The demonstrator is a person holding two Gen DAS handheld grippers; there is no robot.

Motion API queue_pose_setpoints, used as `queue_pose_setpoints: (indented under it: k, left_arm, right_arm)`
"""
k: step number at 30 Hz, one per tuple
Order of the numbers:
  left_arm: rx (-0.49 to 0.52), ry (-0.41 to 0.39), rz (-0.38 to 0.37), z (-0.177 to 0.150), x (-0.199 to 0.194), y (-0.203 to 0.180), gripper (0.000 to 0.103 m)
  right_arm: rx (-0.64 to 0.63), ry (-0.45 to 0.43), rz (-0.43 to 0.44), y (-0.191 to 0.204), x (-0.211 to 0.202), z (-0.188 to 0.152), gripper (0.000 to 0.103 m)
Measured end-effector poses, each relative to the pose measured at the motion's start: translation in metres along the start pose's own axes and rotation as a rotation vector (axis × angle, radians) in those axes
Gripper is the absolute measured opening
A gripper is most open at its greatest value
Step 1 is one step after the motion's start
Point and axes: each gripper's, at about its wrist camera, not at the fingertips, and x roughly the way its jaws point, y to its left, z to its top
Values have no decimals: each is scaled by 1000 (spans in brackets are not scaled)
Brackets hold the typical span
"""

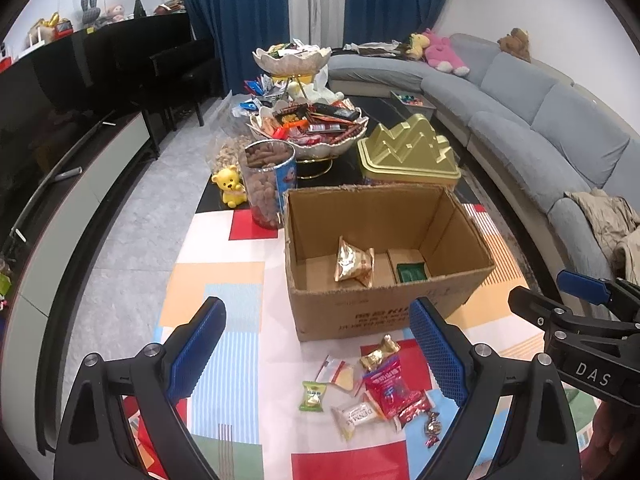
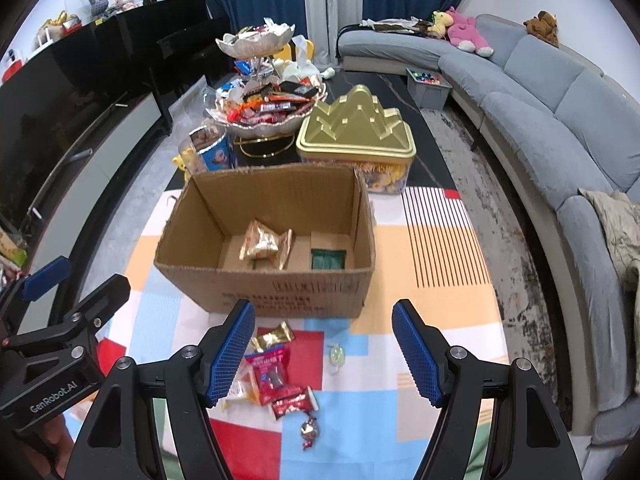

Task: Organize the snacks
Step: 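Withdraw both tools from the box back toward the remaining snacks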

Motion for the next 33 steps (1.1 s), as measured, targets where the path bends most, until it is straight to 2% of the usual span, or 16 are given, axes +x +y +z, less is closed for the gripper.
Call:
queue_pose_setpoints:
  k: [13, 33]
  left_arm:
    - [69, 41, -24, -29, 6, -2, 94]
    - [224, 182, -89, -79, 31, -19, 94]
  right_arm:
    - [-3, 49, -7, 5, 7, -31, 72]
    - [11, 173, -11, 3, 36, -88, 72]
